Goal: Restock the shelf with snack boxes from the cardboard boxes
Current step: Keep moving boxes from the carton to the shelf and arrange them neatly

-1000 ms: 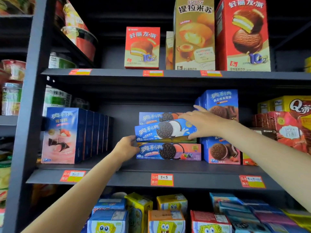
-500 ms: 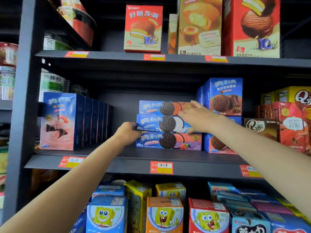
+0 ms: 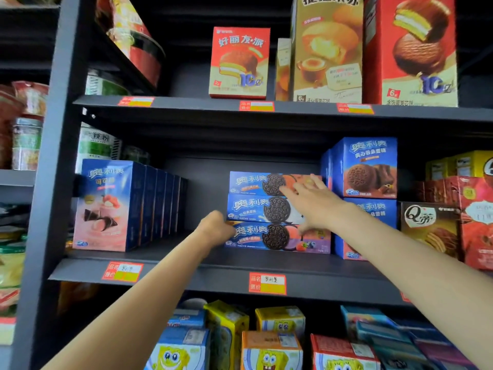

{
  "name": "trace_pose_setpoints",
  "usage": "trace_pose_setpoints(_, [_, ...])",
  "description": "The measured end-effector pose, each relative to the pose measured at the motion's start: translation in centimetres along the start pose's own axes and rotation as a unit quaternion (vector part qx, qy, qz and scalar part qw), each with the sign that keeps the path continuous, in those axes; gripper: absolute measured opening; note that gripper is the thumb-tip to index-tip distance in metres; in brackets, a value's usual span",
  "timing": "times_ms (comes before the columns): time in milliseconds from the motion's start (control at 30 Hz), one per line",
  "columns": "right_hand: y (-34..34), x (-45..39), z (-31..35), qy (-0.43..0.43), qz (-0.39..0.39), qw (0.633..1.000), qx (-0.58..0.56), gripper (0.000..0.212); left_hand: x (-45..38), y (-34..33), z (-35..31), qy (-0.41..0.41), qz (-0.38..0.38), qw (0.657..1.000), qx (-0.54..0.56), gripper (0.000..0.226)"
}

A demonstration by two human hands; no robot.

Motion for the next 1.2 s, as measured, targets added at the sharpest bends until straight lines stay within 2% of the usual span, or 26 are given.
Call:
trace_pose_setpoints(100, [1.9, 0.6, 2.8, 0.052, -0.108, 0.992, -0.028, 0.091, 2.8, 2.5, -0.3, -0.045, -0.123, 0.991, -0.001, 0.044])
trace_pose_setpoints(233, [4.5, 2.5, 9.1, 0.128, -0.209, 0.964, -0.109, 0.064, 7.6, 3.9, 0.7, -0.171, -0.204, 0.964, -0.028, 0.047])
trace_pose_setpoints(400, [7.3, 7.5, 19.0, 0.21, -0.368, 0.871, -0.248, 0.044, 16.2, 5.3, 5.3, -0.327, -0.263, 0.9, -0.121, 0.041])
trace_pose_setpoints(500, [7.2, 11.8, 27.7, 0.271, -0.376, 0.818, -0.341, 0.038, 22.1, 5.6, 12.4, -0.335, -0.276, 0.892, -0.13, 0.031])
trace_pose_setpoints(600, [3.5, 15.5, 38.8, 0.334, -0.292, 0.795, -0.414, 0.038, 28.2, 4.5, 23.0, -0.262, -0.239, 0.924, -0.145, 0.026])
trace_pose_setpoints(733, [-7.2, 20.7, 56.1, 0.379, -0.086, 0.786, -0.481, 0.049, 37.6, -0.8, 40.6, -0.053, -0.108, 0.979, -0.166, 0.032])
trace_pose_setpoints(833, [-18.2, 26.3, 68.9, 0.39, 0.087, 0.783, -0.476, 0.057, 46.2, -6.0, 53.6, 0.102, -0.03, 0.983, -0.15, 0.033])
trace_pose_setpoints(933, [-29.1, 33.1, 79.1, 0.384, 0.265, 0.762, -0.45, 0.059, 55.1, -11.4, 64.3, 0.249, 0.014, 0.962, -0.111, 0.027])
trace_pose_setpoints(1000, [-35.7, 37.7, 84.5, 0.363, 0.37, 0.74, -0.429, 0.051, 60.6, -15.1, 70.5, 0.347, 0.028, 0.933, -0.087, 0.052])
trace_pose_setpoints(1033, [-38.7, 39.8, 87.1, 0.352, 0.418, 0.725, -0.419, 0.046, 63.2, -17.1, 73.2, 0.391, 0.045, 0.917, -0.073, 0.057])
trace_pose_setpoints(1067, [-41.4, 41.9, 89.5, 0.343, 0.464, 0.707, -0.408, 0.041, 65.5, -19.2, 75.6, 0.425, 0.068, 0.9, -0.067, 0.051])
trace_pose_setpoints(1133, [-46.1, 45.0, 94.4, 0.333, 0.522, 0.681, -0.39, 0.035, 69.4, -23.5, 80.3, 0.468, 0.12, 0.873, -0.059, 0.03])
trace_pose_setpoints(1200, [-50.0, 47.0, 99.4, 0.327, 0.546, 0.674, -0.375, 0.034, 72.2, -28.1, 84.7, 0.479, 0.197, 0.854, -0.051, 0.035])
Point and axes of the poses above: each hand's wrist, its own x-axis away from the middle knuckle, its own y-axis out of the back of the hand, z = x × y, the point moved 6 cm from there along -x, towards the middle knuckle, and after that the axes turned 14 degrees about z, right-handed, at the moved point
